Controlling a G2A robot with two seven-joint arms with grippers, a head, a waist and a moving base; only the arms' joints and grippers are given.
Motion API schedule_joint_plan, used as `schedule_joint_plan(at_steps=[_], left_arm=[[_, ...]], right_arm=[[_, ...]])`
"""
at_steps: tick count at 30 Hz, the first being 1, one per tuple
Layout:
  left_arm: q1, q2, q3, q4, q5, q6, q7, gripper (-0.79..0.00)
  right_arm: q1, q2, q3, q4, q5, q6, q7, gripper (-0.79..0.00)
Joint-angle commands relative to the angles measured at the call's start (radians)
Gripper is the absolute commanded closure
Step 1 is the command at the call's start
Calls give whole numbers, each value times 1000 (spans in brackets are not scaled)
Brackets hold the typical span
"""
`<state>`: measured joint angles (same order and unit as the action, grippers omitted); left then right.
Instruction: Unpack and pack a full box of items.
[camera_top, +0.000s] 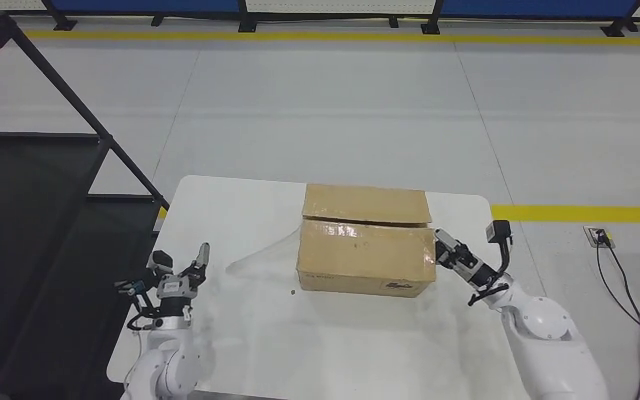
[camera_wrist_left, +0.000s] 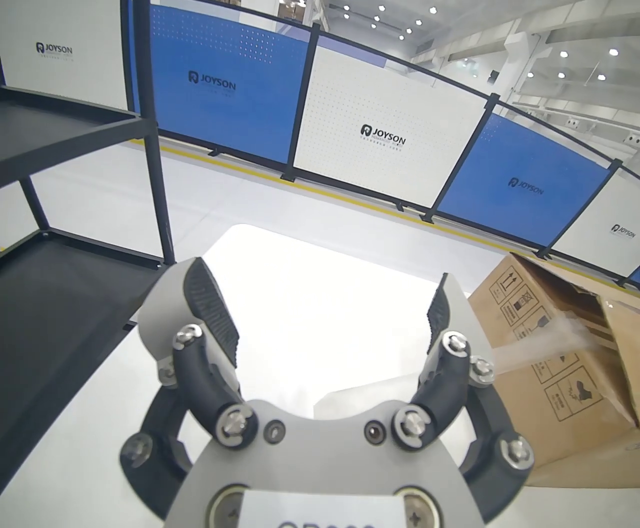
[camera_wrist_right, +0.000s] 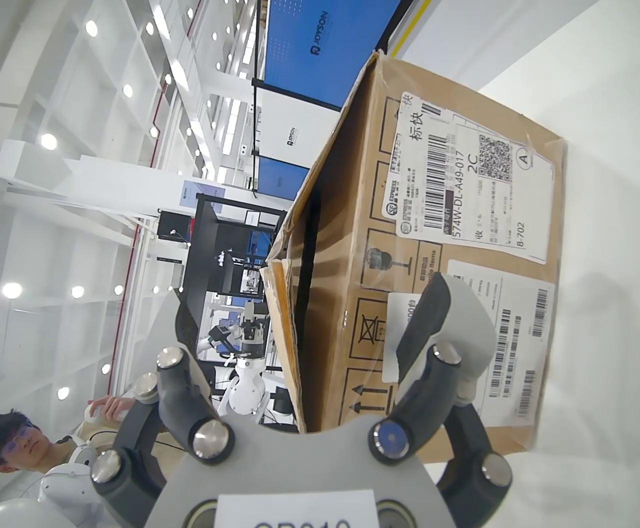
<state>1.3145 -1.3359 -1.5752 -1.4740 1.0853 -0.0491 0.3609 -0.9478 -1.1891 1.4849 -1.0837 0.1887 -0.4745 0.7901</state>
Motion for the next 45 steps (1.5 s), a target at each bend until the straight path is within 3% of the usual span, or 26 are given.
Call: schedule_joint_plan(at_steps=[1, 26, 29, 34, 45], left_arm=[[-7, 0, 2, 6, 7, 4, -2, -785], [-34, 1, 17, 39, 40, -16, -21, -785], [-25, 1, 24, 19, 6, -50, -63, -785], [-6, 0, 21, -34, -124, -133, -140, -785], [0, -4, 39, -75, -195, -145, -149, -785]], right_arm=[[2, -1, -10, 1, 4, -1, 0, -785], [-3, 1, -5, -11, 25, 18, -128, -785], [-9, 0, 4, -29, 69, 3, -142, -785], [-3, 6, 20, -45, 94, 1, -104, -785], [98, 3, -27, 35, 212, -1, 78, -785]])
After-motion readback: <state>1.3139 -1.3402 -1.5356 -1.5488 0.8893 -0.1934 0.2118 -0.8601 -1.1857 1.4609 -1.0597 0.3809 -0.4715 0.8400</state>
